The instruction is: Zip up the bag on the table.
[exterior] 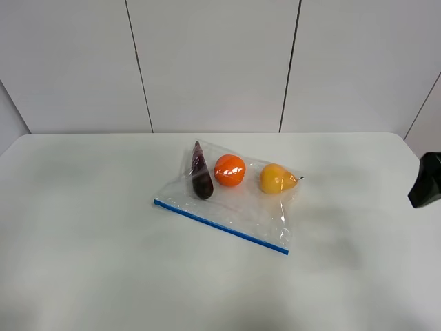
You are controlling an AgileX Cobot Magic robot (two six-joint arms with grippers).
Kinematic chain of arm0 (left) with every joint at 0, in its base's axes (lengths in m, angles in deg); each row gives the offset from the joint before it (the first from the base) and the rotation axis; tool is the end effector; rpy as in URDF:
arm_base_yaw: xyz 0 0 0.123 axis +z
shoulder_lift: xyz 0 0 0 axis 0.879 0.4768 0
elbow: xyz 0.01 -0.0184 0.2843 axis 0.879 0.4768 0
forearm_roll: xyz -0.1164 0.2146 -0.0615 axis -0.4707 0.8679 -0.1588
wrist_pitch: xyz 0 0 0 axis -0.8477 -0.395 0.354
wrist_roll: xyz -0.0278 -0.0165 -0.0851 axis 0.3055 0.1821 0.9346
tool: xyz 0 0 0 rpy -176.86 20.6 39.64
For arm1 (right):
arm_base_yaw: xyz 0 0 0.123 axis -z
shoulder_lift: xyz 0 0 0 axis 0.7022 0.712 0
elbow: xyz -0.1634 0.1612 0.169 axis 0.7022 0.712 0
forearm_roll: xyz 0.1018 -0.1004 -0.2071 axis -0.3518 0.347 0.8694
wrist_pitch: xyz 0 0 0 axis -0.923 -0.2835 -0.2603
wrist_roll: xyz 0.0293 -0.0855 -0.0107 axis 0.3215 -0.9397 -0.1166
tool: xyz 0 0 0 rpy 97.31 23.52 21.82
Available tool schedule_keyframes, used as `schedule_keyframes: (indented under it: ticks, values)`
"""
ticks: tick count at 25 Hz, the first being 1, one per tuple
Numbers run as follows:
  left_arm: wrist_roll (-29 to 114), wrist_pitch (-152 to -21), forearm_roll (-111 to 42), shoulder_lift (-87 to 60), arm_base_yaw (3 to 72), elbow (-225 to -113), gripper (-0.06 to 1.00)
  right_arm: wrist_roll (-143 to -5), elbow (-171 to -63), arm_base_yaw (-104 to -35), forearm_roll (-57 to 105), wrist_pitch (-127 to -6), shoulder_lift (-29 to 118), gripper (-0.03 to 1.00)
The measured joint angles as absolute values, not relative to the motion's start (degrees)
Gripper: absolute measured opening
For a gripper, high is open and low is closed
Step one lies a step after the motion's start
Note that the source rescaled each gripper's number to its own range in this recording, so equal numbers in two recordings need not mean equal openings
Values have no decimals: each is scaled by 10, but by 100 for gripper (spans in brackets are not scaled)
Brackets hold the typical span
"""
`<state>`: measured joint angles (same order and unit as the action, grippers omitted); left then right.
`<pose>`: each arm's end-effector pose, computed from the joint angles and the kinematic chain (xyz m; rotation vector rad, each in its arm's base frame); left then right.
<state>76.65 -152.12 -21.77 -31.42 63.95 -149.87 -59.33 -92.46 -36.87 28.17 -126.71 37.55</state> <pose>0.1585 0.0057 0.3651 -0.0649 2.6067 -0.0051 0.1952 -0.0210 0.3071 0.0087 2.8721 0.0356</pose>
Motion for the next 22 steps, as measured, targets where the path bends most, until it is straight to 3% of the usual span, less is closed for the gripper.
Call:
schedule_keyframes:
  ticks: [5,12,22]
  values:
    - [776,-1521,-210,-399,640,-1432,87,-586,-815,-369,282,-1261,212,100]
    - [777,-1524,-204,-502,640,-1283,87,-543,-669,-369,285,-1162,3,100]
    - [782,-1524,-205,-577,640,-1244,87,-530,-651,-393,306,-1161,-121,100]
